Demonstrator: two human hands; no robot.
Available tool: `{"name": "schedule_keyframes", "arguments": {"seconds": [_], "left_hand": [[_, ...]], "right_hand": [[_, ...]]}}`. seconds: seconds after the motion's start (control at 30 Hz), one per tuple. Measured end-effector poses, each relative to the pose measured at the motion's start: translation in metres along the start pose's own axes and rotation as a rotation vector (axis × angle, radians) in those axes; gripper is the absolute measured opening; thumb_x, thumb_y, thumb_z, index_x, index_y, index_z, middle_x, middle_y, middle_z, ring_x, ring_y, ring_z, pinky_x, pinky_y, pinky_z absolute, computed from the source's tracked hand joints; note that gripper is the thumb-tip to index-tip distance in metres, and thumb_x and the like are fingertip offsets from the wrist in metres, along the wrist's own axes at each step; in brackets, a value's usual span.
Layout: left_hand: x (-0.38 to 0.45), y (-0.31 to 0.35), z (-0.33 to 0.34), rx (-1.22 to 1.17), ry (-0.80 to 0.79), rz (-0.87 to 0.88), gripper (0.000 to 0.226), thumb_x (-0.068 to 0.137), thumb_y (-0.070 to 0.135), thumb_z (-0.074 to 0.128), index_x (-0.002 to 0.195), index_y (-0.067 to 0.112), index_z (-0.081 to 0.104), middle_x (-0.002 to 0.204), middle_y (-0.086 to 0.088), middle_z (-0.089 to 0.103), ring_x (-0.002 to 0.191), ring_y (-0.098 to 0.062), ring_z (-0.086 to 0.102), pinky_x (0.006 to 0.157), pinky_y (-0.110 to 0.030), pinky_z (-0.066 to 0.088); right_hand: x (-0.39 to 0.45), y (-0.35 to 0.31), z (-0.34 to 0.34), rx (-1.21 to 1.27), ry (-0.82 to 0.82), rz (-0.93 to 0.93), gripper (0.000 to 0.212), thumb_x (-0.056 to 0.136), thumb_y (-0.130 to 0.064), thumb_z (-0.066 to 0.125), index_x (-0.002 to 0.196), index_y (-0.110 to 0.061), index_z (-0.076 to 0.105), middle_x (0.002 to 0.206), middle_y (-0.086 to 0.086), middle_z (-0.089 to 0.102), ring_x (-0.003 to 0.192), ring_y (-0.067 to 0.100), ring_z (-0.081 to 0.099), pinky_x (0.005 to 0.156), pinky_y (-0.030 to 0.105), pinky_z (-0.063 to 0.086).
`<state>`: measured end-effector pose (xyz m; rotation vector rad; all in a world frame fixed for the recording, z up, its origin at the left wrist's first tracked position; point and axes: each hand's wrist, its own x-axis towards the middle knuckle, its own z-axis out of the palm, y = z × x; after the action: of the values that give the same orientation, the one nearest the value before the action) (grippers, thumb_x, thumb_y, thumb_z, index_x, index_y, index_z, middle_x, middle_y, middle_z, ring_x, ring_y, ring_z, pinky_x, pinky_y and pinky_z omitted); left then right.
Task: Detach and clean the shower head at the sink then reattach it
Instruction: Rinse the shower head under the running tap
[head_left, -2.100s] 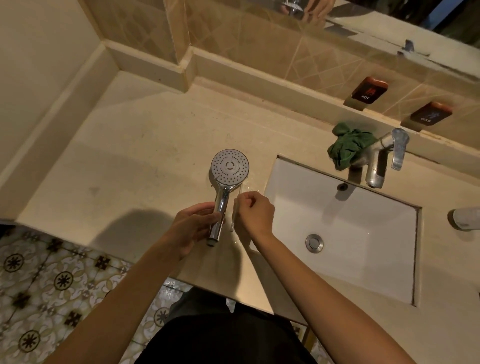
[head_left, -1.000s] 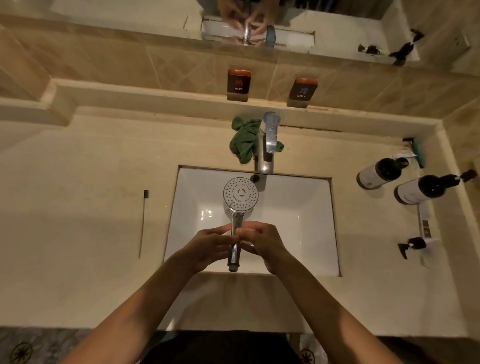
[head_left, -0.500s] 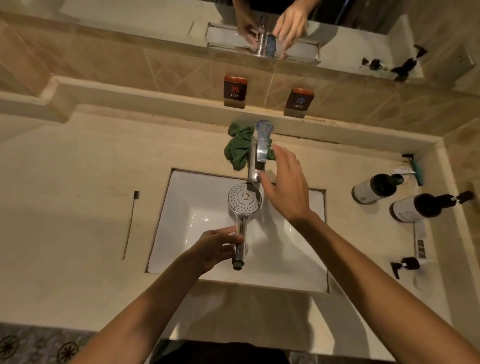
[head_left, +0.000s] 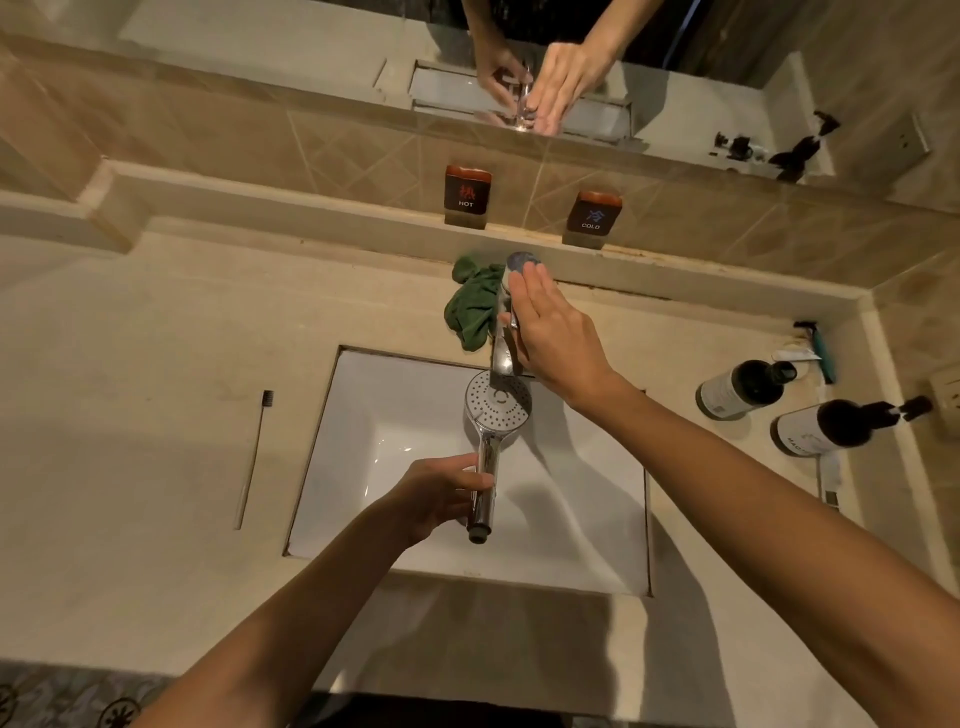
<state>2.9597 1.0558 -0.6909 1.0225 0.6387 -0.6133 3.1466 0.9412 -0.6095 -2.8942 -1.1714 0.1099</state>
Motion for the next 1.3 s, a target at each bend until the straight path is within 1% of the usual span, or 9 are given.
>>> {"name": "schedule_keyframes", "arguments": {"seconds": [0.17,0.37,0.53,0.7,0.8,0.9,1.03,1.17,1.3], "left_hand": [[-0.001,-0.003,0.006,-0.003,0.057,-0.010,0.038,0.079,0.008,0.076,0.116,0.001,0.072,0.097,-0.019,0.060,0.091,-0.035,0.060,0.091,-0.048,0.051],[0.000,-0.002,0.008,-0.026,0.074,-0.003,0.035,0.079,0.007,0.076,0.113,0.003,0.074,0.097,-0.019,0.059,0.090,-0.035,0.060,0.090,-0.047,0.049],[0.000,-0.004,0.012,-0.057,0.064,-0.042,0.048,0.076,0.007,0.077,0.123,0.003,0.069,0.107,-0.021,0.062,0.098,-0.036,0.062,0.105,-0.053,0.047],[-0.004,-0.012,0.009,-0.155,0.084,-0.051,0.042,0.087,0.000,0.068,0.128,-0.005,0.063,0.120,-0.032,0.064,0.104,-0.040,0.064,0.103,-0.047,0.050],[-0.006,-0.016,0.002,-0.213,0.095,-0.063,0.040,0.087,0.002,0.070,0.125,-0.008,0.064,0.130,-0.034,0.061,0.109,-0.041,0.065,0.093,-0.041,0.056],[-0.003,-0.019,-0.004,-0.200,0.083,-0.045,0.037,0.087,0.008,0.073,0.122,-0.003,0.068,0.127,-0.031,0.064,0.107,-0.038,0.069,0.082,-0.033,0.060],[0.003,-0.021,-0.007,-0.124,0.040,-0.015,0.031,0.091,0.014,0.072,0.121,0.006,0.072,0.121,-0.024,0.070,0.111,-0.039,0.069,0.096,-0.042,0.058],[0.007,-0.026,-0.010,-0.044,0.060,-0.041,0.039,0.088,0.006,0.073,0.125,0.019,0.071,0.118,-0.022,0.072,0.113,-0.036,0.069,0.094,-0.043,0.057],[0.012,-0.026,-0.008,-0.063,0.067,-0.008,0.041,0.088,-0.001,0.068,0.125,0.017,0.071,0.121,-0.027,0.068,0.116,-0.040,0.066,0.099,-0.046,0.055]], "right_hand": [[0.000,0.000,-0.001,0.029,-0.027,0.004,0.058,0.113,-0.027,0.029,0.162,0.001,0.011,0.170,0.024,0.010,0.159,0.034,0.007,0.116,0.047,0.042],[0.004,0.004,0.003,0.058,0.001,0.003,0.059,0.112,-0.016,0.039,0.162,-0.001,0.012,0.171,0.021,0.010,0.159,0.033,0.008,0.116,0.046,0.042],[0.002,0.008,0.006,0.229,0.089,0.023,0.064,0.106,-0.012,0.051,0.162,-0.006,0.021,0.171,0.014,0.019,0.159,0.027,0.015,0.126,0.040,0.026],[-0.045,-0.018,0.035,0.735,0.276,0.502,0.058,0.104,-0.024,0.056,0.157,-0.017,0.034,0.160,0.005,0.039,0.141,0.016,0.043,0.114,0.028,0.033],[-0.084,-0.041,0.072,0.917,-0.061,0.802,0.044,0.103,-0.027,0.058,0.141,-0.004,0.052,0.132,0.016,0.060,0.114,0.025,0.061,0.103,0.039,0.053],[-0.108,-0.063,0.087,1.416,-0.457,0.964,0.033,0.096,-0.028,0.064,0.117,-0.002,0.069,0.107,0.021,0.073,0.093,0.027,0.071,0.080,0.037,0.060],[-0.115,-0.072,0.095,1.551,-0.370,0.984,0.025,0.090,-0.025,0.069,0.102,-0.004,0.075,0.105,0.020,0.076,0.101,0.032,0.074,0.070,0.031,0.060],[-0.118,-0.068,0.100,1.583,-0.401,0.950,0.020,0.092,-0.023,0.070,0.103,-0.008,0.075,0.105,0.015,0.077,0.098,0.025,0.075,0.068,0.030,0.060],[-0.116,-0.065,0.104,1.557,-0.363,0.899,0.014,0.089,-0.015,0.070,0.101,-0.011,0.077,0.103,0.014,0.077,0.098,0.028,0.074,0.080,0.042,0.064]]}}
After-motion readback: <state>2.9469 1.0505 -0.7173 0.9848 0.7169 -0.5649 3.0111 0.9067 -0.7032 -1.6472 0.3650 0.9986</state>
